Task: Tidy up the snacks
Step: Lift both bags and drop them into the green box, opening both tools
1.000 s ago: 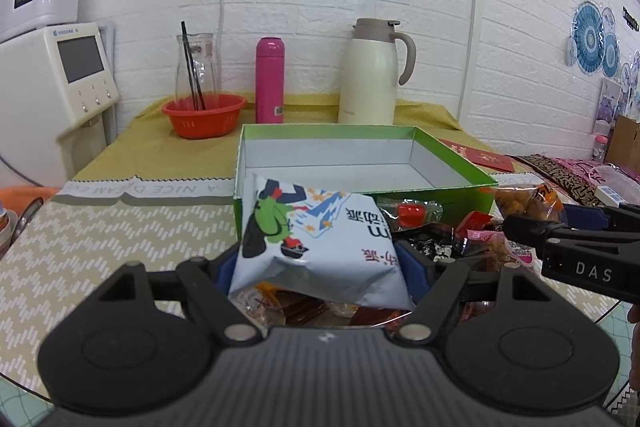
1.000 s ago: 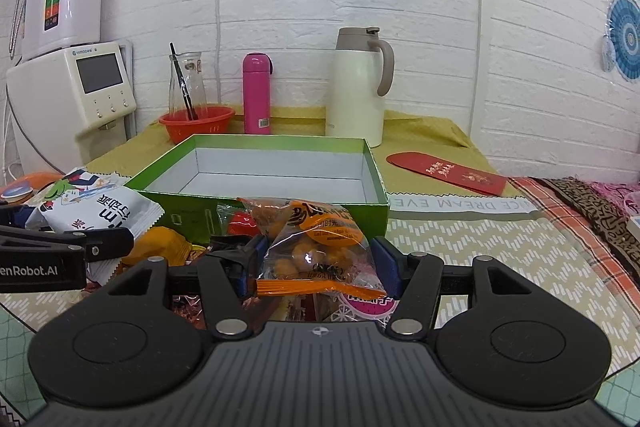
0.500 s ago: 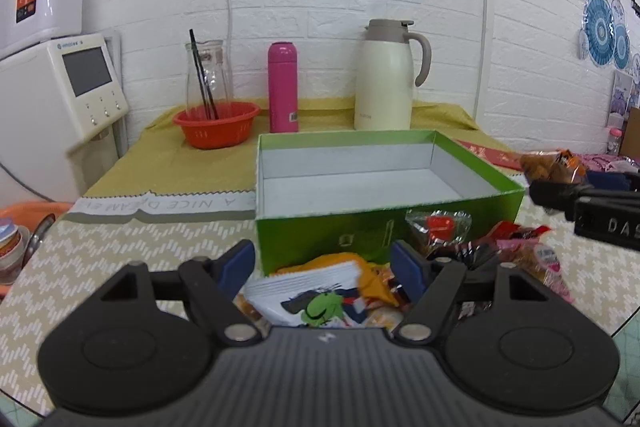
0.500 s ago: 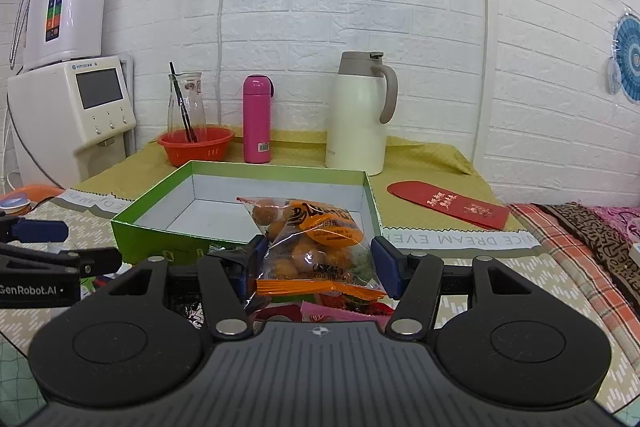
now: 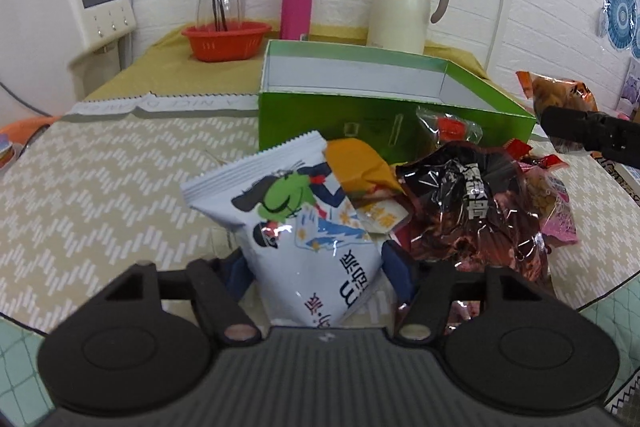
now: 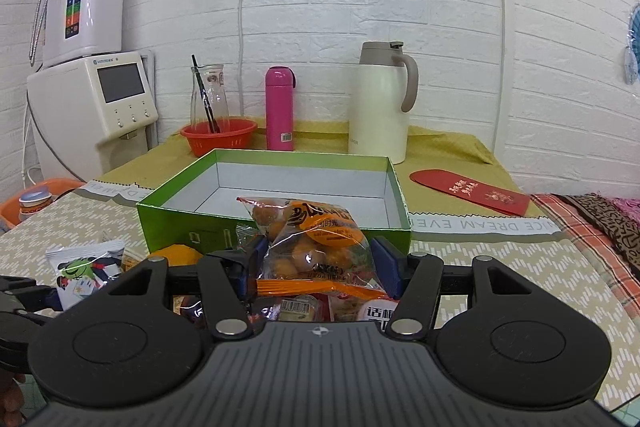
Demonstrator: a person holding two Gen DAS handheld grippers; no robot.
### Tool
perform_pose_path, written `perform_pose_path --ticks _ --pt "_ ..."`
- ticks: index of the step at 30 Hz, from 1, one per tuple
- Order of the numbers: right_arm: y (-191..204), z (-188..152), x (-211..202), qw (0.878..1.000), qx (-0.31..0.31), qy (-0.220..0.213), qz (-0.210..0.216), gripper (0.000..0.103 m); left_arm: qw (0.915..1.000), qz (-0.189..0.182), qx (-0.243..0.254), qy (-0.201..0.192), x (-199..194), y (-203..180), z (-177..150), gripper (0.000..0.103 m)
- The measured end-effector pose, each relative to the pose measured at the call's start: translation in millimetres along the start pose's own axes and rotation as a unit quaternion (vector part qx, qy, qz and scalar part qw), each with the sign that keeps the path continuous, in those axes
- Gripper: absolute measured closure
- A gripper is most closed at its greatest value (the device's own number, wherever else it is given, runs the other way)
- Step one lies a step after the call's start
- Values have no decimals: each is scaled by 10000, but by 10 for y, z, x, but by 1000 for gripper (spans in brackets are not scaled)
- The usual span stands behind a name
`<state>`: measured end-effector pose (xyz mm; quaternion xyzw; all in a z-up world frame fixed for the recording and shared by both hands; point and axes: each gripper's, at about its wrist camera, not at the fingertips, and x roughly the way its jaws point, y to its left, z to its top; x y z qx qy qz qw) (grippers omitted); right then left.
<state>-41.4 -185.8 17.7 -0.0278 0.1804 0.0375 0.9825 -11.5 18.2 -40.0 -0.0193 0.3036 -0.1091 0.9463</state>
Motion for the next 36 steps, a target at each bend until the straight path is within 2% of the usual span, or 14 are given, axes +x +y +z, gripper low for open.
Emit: perform_pose_path --ticks 10,19,30,36 --pt "8 -14 -57 10000 -35 -83 17 9 9994 -99 -238 -243 -247 116 -54 43" --pt "105 -51 -105 9999 -59 -104 33 9 9982 -167 -259 -513 -436 105 77 43" --pt "159 -73 -134 10000 52 -60 24 9 9963 -339 33 -791 -450 -42 293 43" --pt "125 -31 -103 9999 112 -130 13 9 9956 -450 70 -819 -285 -60 473 43"
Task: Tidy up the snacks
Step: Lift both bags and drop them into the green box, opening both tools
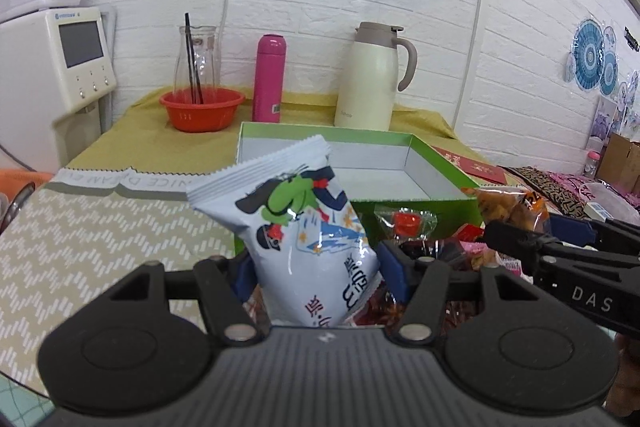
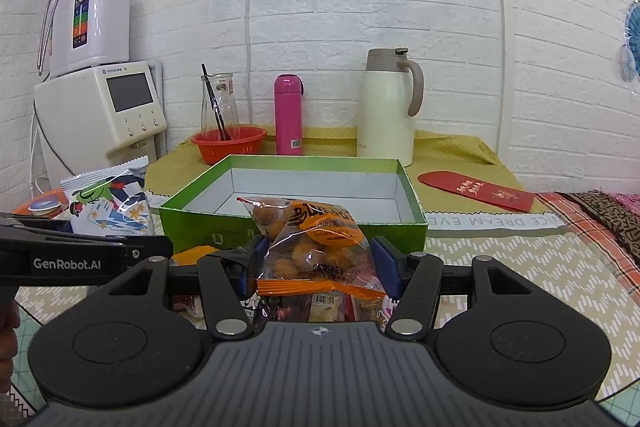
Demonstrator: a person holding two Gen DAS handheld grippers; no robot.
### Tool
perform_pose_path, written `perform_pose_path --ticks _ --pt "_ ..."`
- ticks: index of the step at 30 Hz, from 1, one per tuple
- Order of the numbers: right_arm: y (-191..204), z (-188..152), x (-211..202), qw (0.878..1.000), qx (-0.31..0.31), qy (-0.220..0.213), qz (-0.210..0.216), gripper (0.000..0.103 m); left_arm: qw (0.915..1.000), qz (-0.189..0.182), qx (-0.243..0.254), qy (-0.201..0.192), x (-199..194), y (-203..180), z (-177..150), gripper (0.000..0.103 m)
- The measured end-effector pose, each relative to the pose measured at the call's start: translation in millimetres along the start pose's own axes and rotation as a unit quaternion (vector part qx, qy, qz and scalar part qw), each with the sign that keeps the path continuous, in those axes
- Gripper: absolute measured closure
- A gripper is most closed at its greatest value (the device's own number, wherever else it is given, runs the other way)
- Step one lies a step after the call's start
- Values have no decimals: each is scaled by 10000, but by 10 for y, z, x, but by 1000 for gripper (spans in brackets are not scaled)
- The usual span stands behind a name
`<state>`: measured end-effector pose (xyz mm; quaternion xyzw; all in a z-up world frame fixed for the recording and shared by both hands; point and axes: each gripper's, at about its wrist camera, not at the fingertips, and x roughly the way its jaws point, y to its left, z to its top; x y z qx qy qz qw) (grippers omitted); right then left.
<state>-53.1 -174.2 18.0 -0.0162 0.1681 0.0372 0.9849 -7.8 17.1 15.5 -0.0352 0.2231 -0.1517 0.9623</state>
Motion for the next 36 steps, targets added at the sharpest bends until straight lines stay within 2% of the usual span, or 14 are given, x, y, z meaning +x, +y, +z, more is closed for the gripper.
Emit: perform_pose_path --ticks 7,11,14,23,28,30,31,36 --pt "-122 309 352 9985 -384 -334 -179 9 9988 -276 373 -150 475 -68 421 43" --pt "-170 361 658 9962 -675 -386 -398 9 9988 -470 89 -70 828 29 588 43" --pt "-210 362 870 9968 -607 -269 -440 9 9991 -182 392 -51 1068 -2 621 43" --pt "-256 329 1349 9989 -245 374 -105 9 9978 -408 293 421 1548 115 608 43" --pt "-251 274 1488 9978 -234 598 -170 7 9981 -361 185 464 1620 205 613 38" --pt "-236 279 1507 9977 -286 603 -130 0 9983 -342 163 436 1586 240 625 37" --pt "-229 284 1509 9977 -309 605 -80 0 9986 -305 163 406 1551 252 632 35" --pt "-226 372 1339 9988 -397 254 -119 0 9996 -162 177 140 1239 349 719 30"
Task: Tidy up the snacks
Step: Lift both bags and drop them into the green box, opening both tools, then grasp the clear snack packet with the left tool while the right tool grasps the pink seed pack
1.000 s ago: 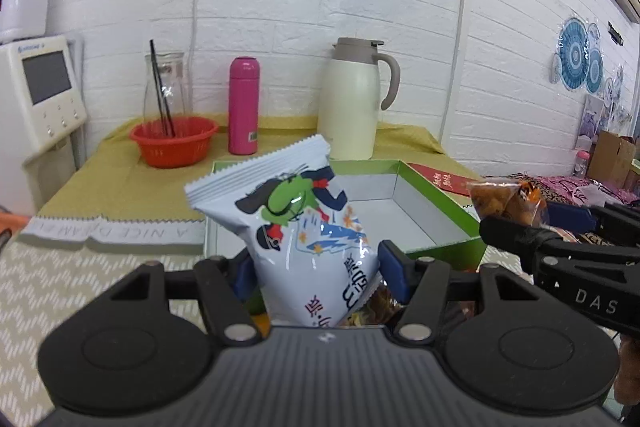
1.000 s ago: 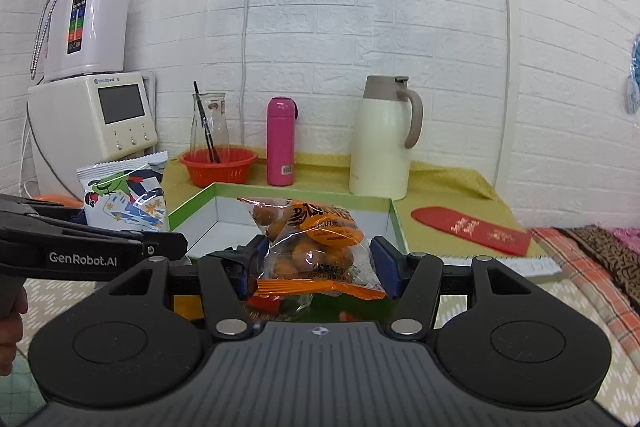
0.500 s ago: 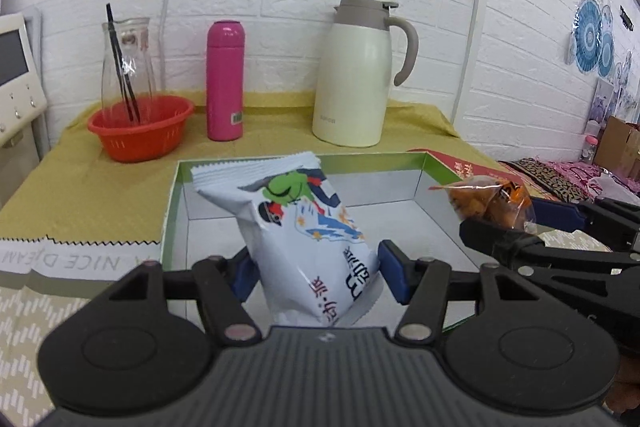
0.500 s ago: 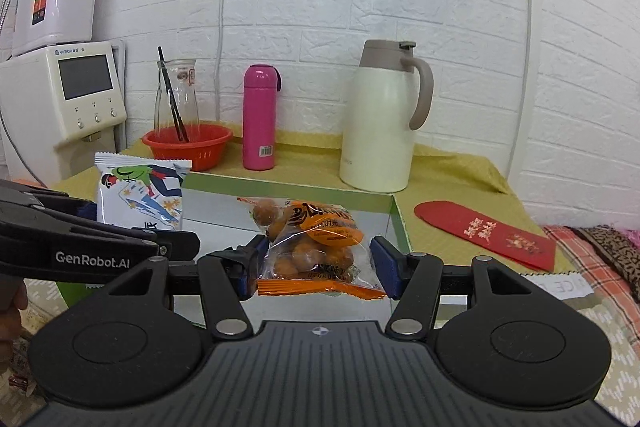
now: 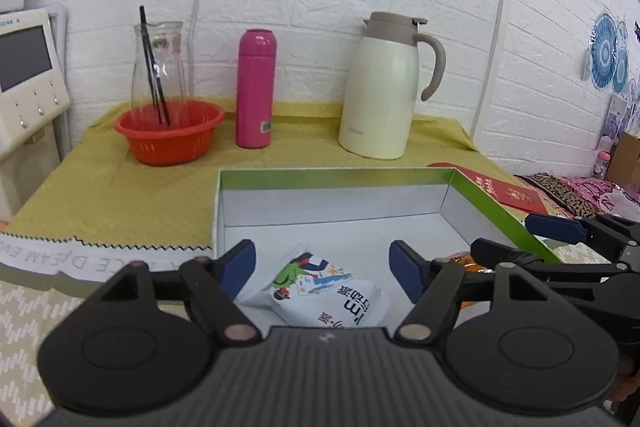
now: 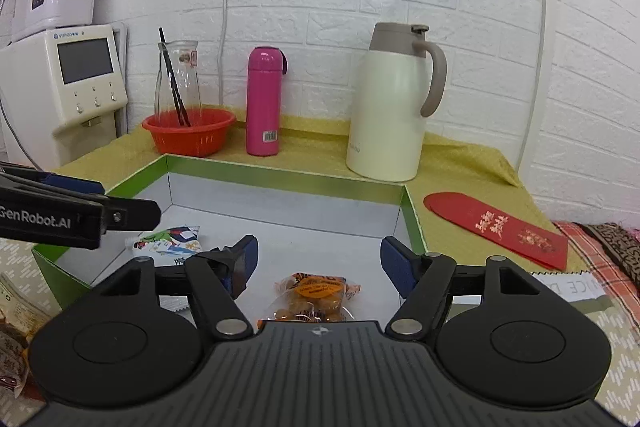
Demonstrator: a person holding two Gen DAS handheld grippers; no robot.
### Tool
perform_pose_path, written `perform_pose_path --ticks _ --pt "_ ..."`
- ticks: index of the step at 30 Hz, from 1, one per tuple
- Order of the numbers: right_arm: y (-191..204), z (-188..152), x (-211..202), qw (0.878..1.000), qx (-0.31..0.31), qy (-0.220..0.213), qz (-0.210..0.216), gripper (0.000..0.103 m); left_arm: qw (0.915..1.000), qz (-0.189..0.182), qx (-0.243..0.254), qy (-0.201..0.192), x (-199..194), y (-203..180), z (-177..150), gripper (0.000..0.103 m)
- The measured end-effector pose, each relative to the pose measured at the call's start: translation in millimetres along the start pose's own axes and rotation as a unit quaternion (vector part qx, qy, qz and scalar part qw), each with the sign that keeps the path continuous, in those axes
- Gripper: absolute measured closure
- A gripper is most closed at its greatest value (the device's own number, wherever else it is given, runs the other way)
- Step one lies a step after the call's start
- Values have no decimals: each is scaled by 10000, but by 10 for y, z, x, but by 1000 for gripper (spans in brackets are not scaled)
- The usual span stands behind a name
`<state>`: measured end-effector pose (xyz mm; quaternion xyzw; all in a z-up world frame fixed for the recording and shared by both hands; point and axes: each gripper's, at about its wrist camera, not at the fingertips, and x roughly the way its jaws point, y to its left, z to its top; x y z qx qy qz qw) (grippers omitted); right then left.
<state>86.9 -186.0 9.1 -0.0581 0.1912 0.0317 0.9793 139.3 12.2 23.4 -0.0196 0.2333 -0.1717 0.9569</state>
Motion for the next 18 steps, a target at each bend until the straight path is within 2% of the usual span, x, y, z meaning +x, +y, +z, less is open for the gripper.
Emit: perform_pose_path --ticks 4,5,10,13,18 --pt "-144 36 -306 9990 268 -348 36 0 9996 166 146 -165 -353 41 -45 19" --pt "-193 31 -385 9985 356 -419 19 0 9994 222 179 -204 -443 45 -89 5" --pt "-501 -140 -806 9931 1023 -551 -150 0 9982 420 263 -327 -815 16 -380 5" --pt "-669 -306 -974 9877 1496 -389 -224 0 9977 619 209 -174 -904 7 -571 5" --pt "-775 -579 -1127 9793 1974 -26 -439 0 9973 716 91 140 -879 29 -782 5"
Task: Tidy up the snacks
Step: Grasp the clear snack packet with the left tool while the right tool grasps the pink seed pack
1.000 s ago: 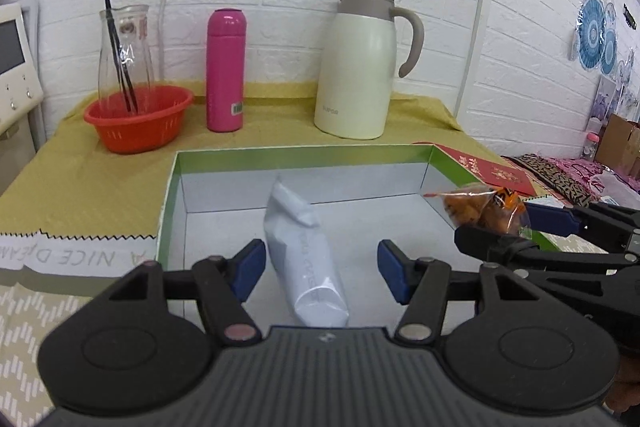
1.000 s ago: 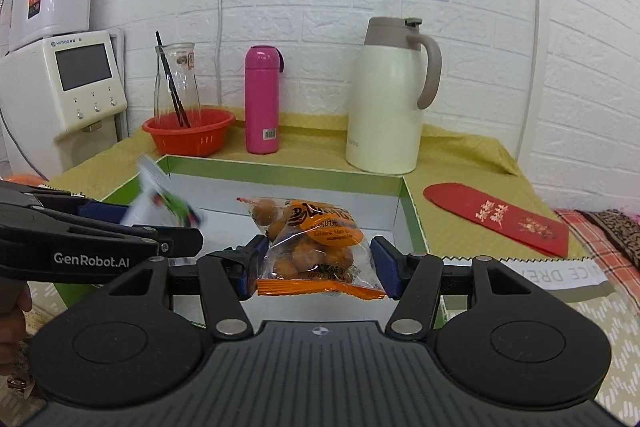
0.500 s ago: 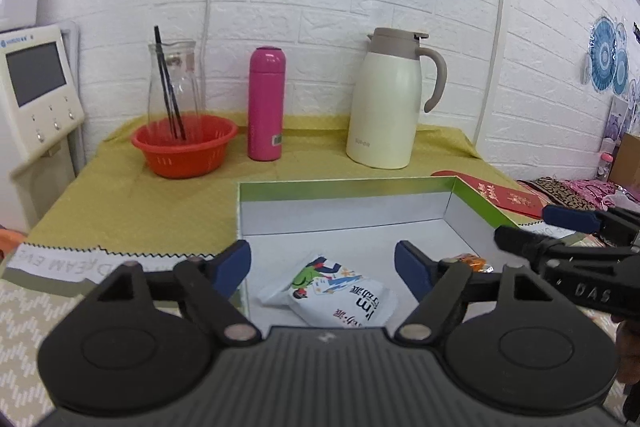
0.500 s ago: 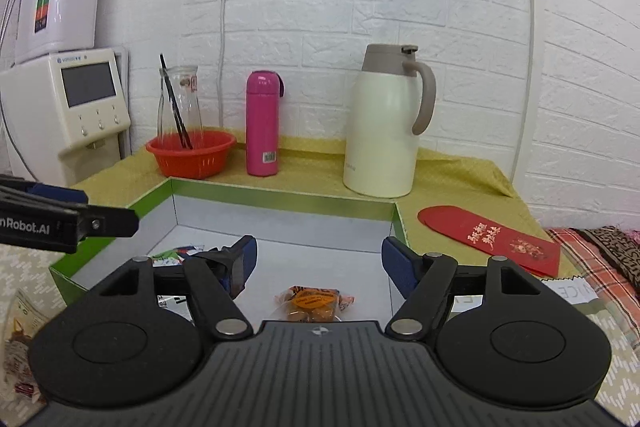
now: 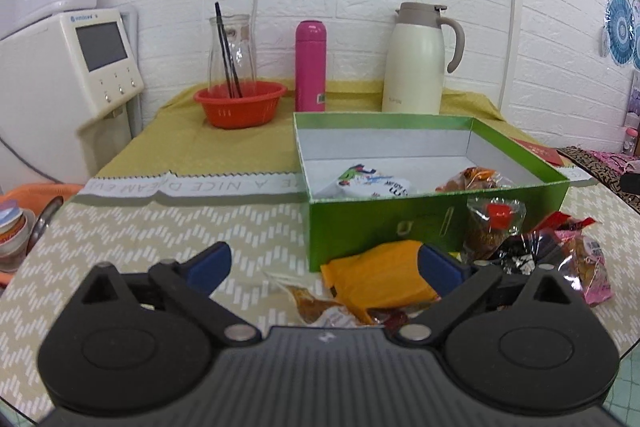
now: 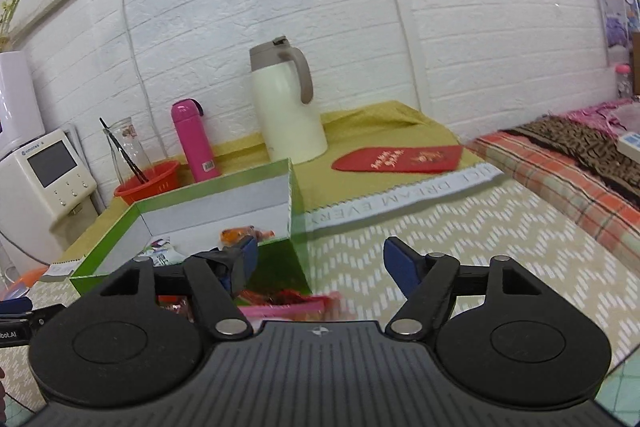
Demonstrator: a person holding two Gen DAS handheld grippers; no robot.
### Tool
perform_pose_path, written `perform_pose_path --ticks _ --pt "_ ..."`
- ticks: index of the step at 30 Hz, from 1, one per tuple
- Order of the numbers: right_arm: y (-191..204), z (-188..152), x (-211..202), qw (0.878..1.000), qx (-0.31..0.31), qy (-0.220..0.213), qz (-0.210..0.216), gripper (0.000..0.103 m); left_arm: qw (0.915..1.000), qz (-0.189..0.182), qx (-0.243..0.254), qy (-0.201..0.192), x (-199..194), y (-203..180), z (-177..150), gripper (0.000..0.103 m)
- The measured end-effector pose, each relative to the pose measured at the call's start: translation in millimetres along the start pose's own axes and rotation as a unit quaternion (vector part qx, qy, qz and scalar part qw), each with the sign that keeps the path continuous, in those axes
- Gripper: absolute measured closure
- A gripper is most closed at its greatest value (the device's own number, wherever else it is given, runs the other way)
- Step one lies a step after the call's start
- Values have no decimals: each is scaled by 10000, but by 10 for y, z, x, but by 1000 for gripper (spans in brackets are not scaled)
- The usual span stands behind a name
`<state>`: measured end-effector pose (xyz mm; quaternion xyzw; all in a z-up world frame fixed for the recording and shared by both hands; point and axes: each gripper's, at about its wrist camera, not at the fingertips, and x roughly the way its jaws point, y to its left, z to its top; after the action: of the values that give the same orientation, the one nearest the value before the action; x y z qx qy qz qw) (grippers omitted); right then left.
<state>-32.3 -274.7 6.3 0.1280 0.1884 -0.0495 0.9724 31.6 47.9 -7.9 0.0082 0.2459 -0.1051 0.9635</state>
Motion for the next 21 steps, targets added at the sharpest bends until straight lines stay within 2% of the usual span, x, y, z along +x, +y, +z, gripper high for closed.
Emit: perform_pose_path --ticks 4,8,15,21 --pt "32 -156 21 9996 10 266 16 0 9995 -63 -44 299 113 -32 -101 5" --pt "148 -284 157 9982 -170 579 64 0 9992 -131 -40 376 187 -84 -169 5" --pt "272 -379 273 9956 -284 846 285 0 9967 -172 -458 652 336 22 -296 6" --pt "271 -413 338 9939 -139 1029 367 0 9972 -142 -470 572 328 41 -305 15"
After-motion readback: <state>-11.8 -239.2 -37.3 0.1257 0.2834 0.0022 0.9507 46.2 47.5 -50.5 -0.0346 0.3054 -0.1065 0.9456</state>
